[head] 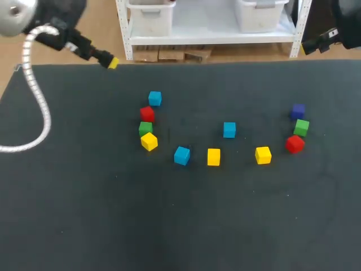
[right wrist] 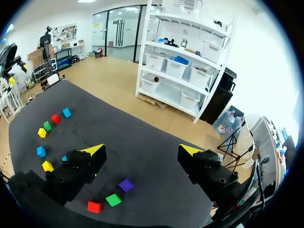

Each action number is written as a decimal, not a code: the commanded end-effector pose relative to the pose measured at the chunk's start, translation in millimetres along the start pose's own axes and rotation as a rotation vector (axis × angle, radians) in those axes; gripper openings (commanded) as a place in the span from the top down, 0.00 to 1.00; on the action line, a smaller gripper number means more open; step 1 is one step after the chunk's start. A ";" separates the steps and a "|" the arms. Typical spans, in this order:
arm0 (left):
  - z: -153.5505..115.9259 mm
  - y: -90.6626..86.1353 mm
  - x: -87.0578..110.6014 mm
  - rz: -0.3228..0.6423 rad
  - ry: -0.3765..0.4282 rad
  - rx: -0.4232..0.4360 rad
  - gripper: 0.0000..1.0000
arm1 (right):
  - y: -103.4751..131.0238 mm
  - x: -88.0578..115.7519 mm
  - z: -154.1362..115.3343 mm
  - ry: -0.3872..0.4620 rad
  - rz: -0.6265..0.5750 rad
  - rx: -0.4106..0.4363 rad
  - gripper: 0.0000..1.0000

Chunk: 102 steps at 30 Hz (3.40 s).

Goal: Place the blue cubes, place green cubes on the blue cubes, place the yellow cubes on the green cubes, then place the red cubes on the yellow cubes, and place purple cube on the red cubes.

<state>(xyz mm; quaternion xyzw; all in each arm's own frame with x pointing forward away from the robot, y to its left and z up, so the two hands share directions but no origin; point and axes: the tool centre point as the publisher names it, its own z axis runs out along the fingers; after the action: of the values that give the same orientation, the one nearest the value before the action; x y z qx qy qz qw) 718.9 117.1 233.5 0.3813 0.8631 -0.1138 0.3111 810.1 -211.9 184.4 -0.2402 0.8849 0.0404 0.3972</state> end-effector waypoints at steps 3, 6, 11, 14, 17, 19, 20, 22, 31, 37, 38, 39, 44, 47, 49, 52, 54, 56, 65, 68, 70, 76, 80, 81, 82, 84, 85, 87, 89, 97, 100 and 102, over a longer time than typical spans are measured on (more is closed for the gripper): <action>115.0 31.4 -23.9 0.132 0.305 0.033 0.00 | 3.5 3.1 -1.0 -0.010 0.000 0.095 0.00; 140.6 44.3 -21.5 0.182 0.341 0.053 0.00 | 3.5 3.1 -1.0 -0.010 0.000 0.095 0.00; 168.6 49.0 -19.9 0.289 0.355 0.074 0.00 | 3.5 3.1 -1.0 -0.010 0.000 0.095 0.00; 185.2 49.0 -11.5 0.371 0.389 0.082 0.00 | 3.5 3.1 -1.0 -0.010 0.000 0.095 0.00; 199.7 46.8 -3.3 0.442 0.406 0.091 0.00 | 3.5 3.1 -1.0 -0.010 0.000 0.095 0.00; 208.2 43.7 1.3 0.482 0.419 0.107 0.00 | 3.5 3.1 -1.0 -0.010 0.000 0.095 0.00; 212.3 42.0 4.1 0.512 0.423 0.110 0.00 | 3.5 3.1 -1.0 -0.010 0.000 0.095 0.00; 219.4 38.2 9.3 0.558 0.433 0.114 0.00 | 3.5 3.1 -1.0 -0.010 0.000 0.095 0.00; 243.8 38.0 21.9 0.653 0.485 0.241 0.00 | 3.5 3.1 -1.0 -0.010 0.000 0.095 0.00; 253.3 48.7 20.6 0.706 0.506 0.289 0.00 | 3.5 3.1 -1.0 -0.010 0.000 0.095 0.00; 254.7 49.8 19.1 0.714 0.508 0.300 0.00 | 3.5 3.1 -1.0 -0.010 0.000 0.095 0.00; 255.8 50.7 17.5 0.726 0.509 0.300 0.00 | 3.5 3.1 -1.0 -0.010 0.000 0.095 0.00; 263.6 55.9 14.9 0.780 0.530 0.322 0.00 | 3.5 3.1 -1.0 -0.010 0.000 0.095 0.00; 268.4 58.4 15.8 0.806 0.536 0.335 0.00 | 3.5 3.1 -1.0 -0.010 0.000 0.095 0.00; 269.8 58.7 15.8 0.816 0.545 0.351 0.00 | 3.5 3.1 -1.0 -0.010 0.000 0.095 0.00; 272.1 59.1 15.7 0.826 0.549 0.370 0.00 | 3.5 3.1 -1.0 -0.010 0.000 0.095 0.00; 273.3 58.9 15.5 0.824 0.550 0.372 0.00 | 3.5 3.1 -1.0 -0.010 0.000 0.095 0.00; 274.6 58.9 16.1 0.820 0.554 0.383 0.14 | 3.5 3.1 -1.0 -0.010 0.000 0.095 0.00; 279.6 60.4 26.4 0.817 0.574 0.394 0.23 | 3.5 3.1 -1.0 -0.010 0.000 0.095 0.00; 279.5 59.2 29.2 0.821 0.579 0.400 0.16 | 3.5 3.1 -1.0 -0.010 0.000 0.095 0.00; 279.3 58.8 29.7 0.820 0.580 0.403 0.04 | 3.5 3.1 -1.0 -0.010 0.000 0.095 0.00; 279.0 56.6 30.9 0.823 0.581 0.411 0.51 | 3.5 3.1 -1.0 -0.010 0.000 0.095 0.00; 279.8 55.7 32.3 0.828 0.585 0.414 0.96 | 3.5 3.1 -1.0 -0.010 0.000 0.095 0.00; 280.0 55.5 32.7 0.828 0.584 0.415 1.00 | 3.5 3.1 -1.0 -0.010 0.000 0.095 0.00; 280.1 55.4 32.9 0.826 0.585 0.416 1.00 | 3.5 3.1 -1.0 -0.010 0.000 0.095 0.00; 280.1 55.3 33.2 0.825 0.588 0.417 1.00 | 3.5 3.1 -1.0 -0.010 0.000 0.095 0.00; 280.1 55.3 33.3 0.825 0.590 0.417 1.00 | 3.5 3.1 -1.0 -0.010 0.000 0.095 0.00; 279.8 55.2 33.1 0.824 0.591 0.416 1.00 | 3.5 3.1 -1.0 -0.010 0.000 0.095 0.00; 277.5 54.6 30.6 0.825 0.593 0.412 1.00 | 3.5 3.1 -1.0 -0.010 0.000 0.095 0.00; 262.5 48.7 14.8 0.769 0.615 0.378 1.00 | 3.5 3.1 -1.0 -0.010 0.000 0.095 0.00; 250.9 41.9 7.5 0.762 0.615 0.374 1.00 | 3.5 3.1 -1.0 -0.010 0.000 0.095 0.00; 245.0 37.0 2.9 0.753 0.619 0.357 1.00 | 3.5 3.1 -1.0 -0.010 0.000 0.095 0.00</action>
<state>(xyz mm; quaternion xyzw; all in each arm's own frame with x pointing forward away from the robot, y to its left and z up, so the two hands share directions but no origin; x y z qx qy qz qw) 852.9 42.7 29.4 0.7310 0.6821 -0.0118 0.0172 809.8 -212.2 182.9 -0.2305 0.8844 0.0204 0.4053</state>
